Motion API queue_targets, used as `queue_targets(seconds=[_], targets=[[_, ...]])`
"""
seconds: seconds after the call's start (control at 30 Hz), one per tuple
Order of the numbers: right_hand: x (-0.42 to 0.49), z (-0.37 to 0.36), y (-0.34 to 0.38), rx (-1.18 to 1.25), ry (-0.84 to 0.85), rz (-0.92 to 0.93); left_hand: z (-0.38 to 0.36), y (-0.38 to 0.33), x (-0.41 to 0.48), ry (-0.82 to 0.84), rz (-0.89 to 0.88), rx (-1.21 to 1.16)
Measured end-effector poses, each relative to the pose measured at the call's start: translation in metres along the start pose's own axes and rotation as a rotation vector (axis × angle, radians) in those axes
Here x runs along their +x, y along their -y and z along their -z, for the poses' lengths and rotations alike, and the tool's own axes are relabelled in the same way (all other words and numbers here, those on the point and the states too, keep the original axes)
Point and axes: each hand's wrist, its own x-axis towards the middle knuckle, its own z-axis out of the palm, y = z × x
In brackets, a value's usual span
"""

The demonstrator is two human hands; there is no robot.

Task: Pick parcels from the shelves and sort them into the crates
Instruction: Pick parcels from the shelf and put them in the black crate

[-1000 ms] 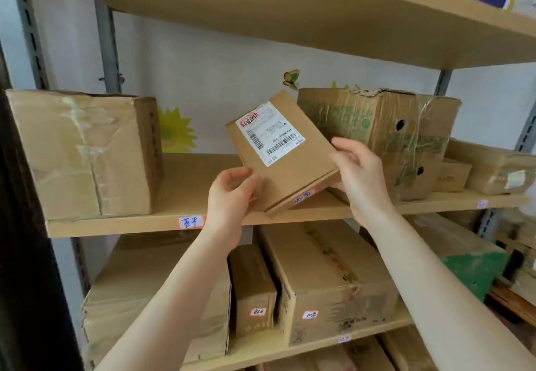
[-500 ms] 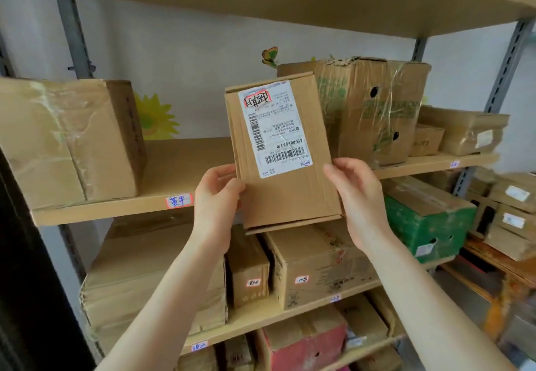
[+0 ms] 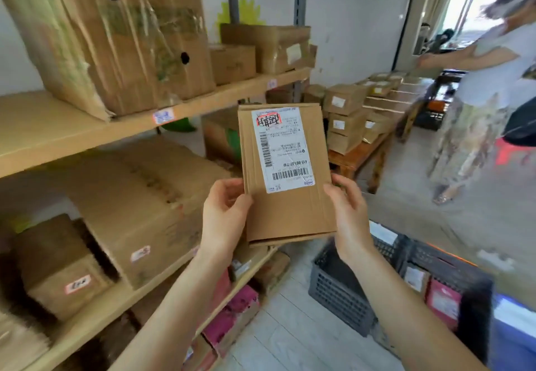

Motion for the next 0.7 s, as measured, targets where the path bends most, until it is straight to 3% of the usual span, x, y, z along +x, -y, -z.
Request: queue_targets(seconds=[0.47,0.7], targets=[[0.141,0.335,-0.055,-0.154,-0.485,-0.280,-0.375,0.124,-0.009,0.571,0.375,0.173],[0.192,0.450,-0.124,-0.279,-0.571,-0.484,-0.505,0.212,-0.007,0.769,0.529,0.304]])
